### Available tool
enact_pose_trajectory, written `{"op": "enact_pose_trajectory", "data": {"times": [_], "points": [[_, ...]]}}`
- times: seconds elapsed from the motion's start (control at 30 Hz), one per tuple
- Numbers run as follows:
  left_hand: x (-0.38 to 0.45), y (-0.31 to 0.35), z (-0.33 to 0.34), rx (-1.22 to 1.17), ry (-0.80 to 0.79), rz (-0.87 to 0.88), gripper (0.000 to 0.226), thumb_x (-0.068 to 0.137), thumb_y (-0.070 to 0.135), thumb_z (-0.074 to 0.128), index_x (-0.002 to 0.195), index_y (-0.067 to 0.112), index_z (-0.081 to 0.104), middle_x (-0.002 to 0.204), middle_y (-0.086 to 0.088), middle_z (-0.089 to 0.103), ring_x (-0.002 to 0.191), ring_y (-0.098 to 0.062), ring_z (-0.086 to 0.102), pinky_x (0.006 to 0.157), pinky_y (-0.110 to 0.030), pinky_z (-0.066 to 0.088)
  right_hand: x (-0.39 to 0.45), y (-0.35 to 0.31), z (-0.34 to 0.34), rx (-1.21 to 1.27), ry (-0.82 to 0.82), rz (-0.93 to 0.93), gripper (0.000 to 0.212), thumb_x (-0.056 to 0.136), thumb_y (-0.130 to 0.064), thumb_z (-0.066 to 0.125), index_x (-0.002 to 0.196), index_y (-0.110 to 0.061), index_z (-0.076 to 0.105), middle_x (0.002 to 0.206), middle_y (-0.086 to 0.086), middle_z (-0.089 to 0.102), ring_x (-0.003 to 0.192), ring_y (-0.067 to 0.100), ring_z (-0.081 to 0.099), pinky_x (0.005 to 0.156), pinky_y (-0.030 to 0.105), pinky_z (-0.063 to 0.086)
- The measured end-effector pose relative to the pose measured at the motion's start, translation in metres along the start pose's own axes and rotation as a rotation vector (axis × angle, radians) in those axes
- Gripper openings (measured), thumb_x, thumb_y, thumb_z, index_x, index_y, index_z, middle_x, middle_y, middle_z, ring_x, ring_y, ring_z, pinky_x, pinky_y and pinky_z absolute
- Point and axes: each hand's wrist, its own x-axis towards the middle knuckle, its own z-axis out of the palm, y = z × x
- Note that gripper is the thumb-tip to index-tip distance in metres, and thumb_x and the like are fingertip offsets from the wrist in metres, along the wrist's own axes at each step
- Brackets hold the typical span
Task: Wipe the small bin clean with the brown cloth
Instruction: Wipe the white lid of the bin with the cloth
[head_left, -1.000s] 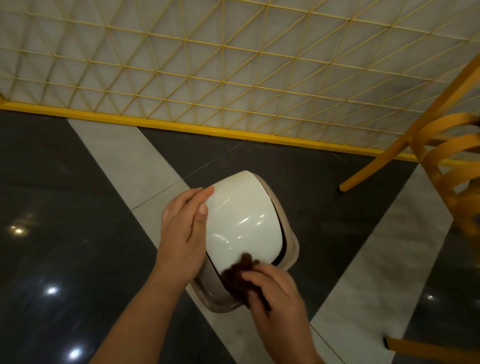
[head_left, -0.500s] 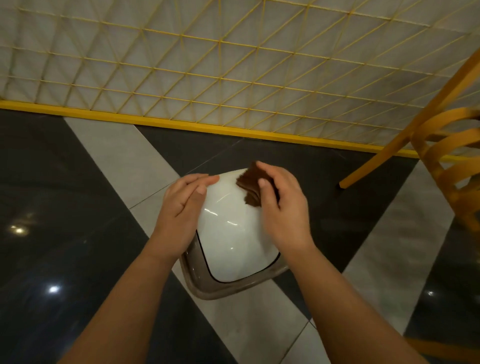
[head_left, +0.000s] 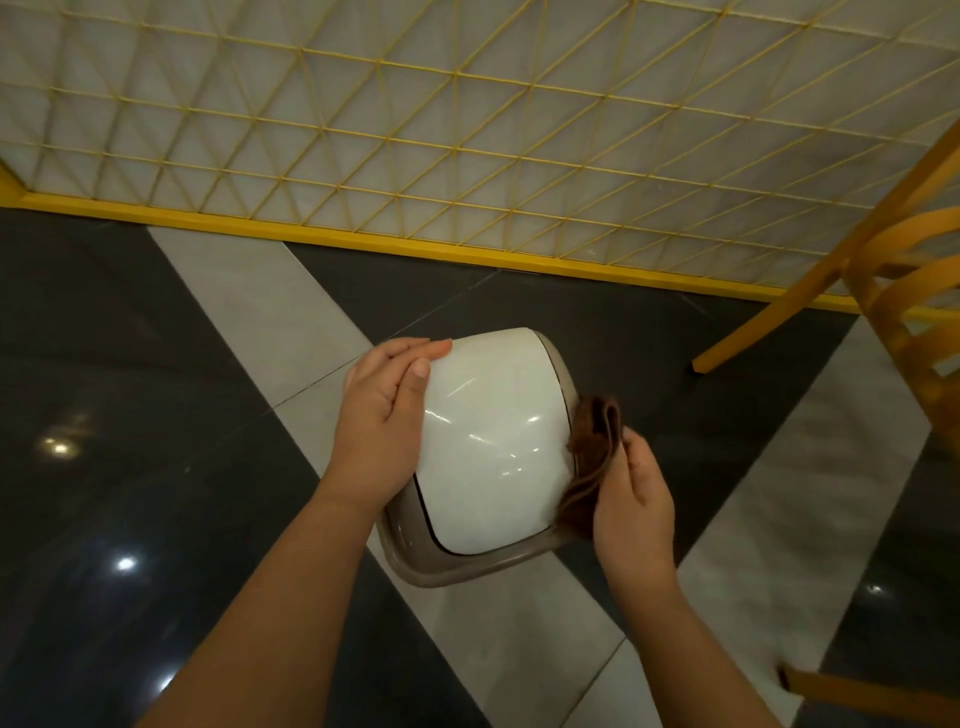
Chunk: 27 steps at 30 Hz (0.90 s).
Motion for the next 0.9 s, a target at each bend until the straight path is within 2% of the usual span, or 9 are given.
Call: {"op": "enact_pose_trajectory", "data": {"times": [0.13,0.27,0.43,0.5,0.57,0.67,0.73,0.83,0.9], "points": [[0.001,0.000,0.000,0.011,-0.007,0.031,0.028,0.100,0.031,0.042,0.112,0.040,0.065,0.122,0.016,0.055,0.125,-0.016,0.045,0.107,-0.041,0.039,-0.026,0.023,-0.004,-0.080,0.066,-0.014,0.017,0.097,-0.035,0.044,0.098,-0.049,0.053,0.099,-0.017,0.060,0.096,0.008,0.060,0.084,0.039,0.056],[0.004,0.001,0.000,0.006,-0.015,0.031,0.027,0.099,0.033,0.041,0.110,0.043,0.064,0.122,0.015,0.055,0.123,-0.016,0.047,0.107,-0.041,0.040,-0.051,0.046,0.004,-0.155,0.125,-0.095,0.030,0.088,-0.039,0.048,0.098,-0.066,0.046,0.116,-0.013,0.057,0.102,0.012,0.061,0.081,0.044,0.057],[0.007,0.000,0.000,0.028,-0.019,0.041,0.027,0.099,0.034,0.041,0.110,0.043,0.063,0.121,0.015,0.055,0.123,-0.013,0.047,0.107,-0.039,0.039,-0.094,0.076,0.030,-0.344,0.099,-0.380,0.065,0.086,-0.012,0.061,0.116,-0.067,0.045,0.133,-0.031,0.038,0.124,-0.004,0.042,0.102,0.026,0.042],[0.007,0.001,-0.002,0.035,-0.034,0.043,0.027,0.100,0.031,0.042,0.109,0.045,0.063,0.120,0.019,0.053,0.123,-0.011,0.046,0.108,-0.037,0.037,-0.101,0.083,0.042,-0.404,0.011,-0.537,0.057,0.082,-0.019,0.061,0.117,-0.062,0.048,0.134,-0.035,0.038,0.125,-0.006,0.042,0.099,0.019,0.042],[0.008,0.001,-0.004,0.044,-0.054,0.057,0.027,0.100,0.030,0.042,0.110,0.046,0.062,0.121,0.021,0.052,0.124,-0.010,0.045,0.110,-0.037,0.036,-0.103,0.077,0.047,-0.361,-0.027,-0.613,0.038,0.089,-0.030,0.055,0.116,-0.056,0.054,0.130,-0.028,0.050,0.120,-0.002,0.050,0.093,0.021,0.047],[0.006,0.002,-0.009,0.028,-0.098,0.041,0.031,0.101,0.036,0.039,0.124,0.046,0.057,0.133,0.017,0.049,0.132,-0.008,0.038,0.113,-0.040,0.031,-0.094,0.043,0.026,0.041,0.131,-0.329,0.029,0.096,-0.014,0.049,0.106,-0.038,0.062,0.109,-0.006,0.069,0.081,0.011,0.069,0.066,0.023,0.056],[0.003,0.009,-0.010,-0.073,-0.117,-0.015,0.038,0.100,0.046,0.034,0.137,0.053,0.038,0.149,0.020,0.035,0.141,-0.002,0.024,0.116,-0.034,0.023,-0.067,0.023,0.001,0.177,0.308,-0.101,0.025,0.100,-0.015,0.043,0.101,-0.035,0.058,0.097,0.000,0.067,0.074,0.012,0.068,0.054,0.026,0.056],[-0.003,0.021,-0.010,-0.317,0.066,-0.146,0.049,0.098,0.056,0.028,0.145,0.051,0.020,0.154,0.027,0.020,0.137,0.011,0.018,0.103,-0.014,0.019,-0.014,0.009,-0.026,0.052,0.297,0.057,0.023,0.101,-0.035,0.035,0.106,-0.045,0.055,0.105,-0.007,0.062,0.097,0.014,0.061,0.083,0.043,0.054],[-0.015,0.010,-0.018,-0.441,0.233,-0.297,0.053,0.091,0.065,0.035,0.142,0.055,0.028,0.152,0.027,0.028,0.137,0.005,0.024,0.108,-0.023,0.019,0.009,0.006,-0.028,0.008,0.204,0.108,0.024,0.101,-0.041,0.033,0.112,-0.042,0.055,0.107,-0.006,0.062,0.101,0.016,0.059,0.093,0.048,0.050]]}}
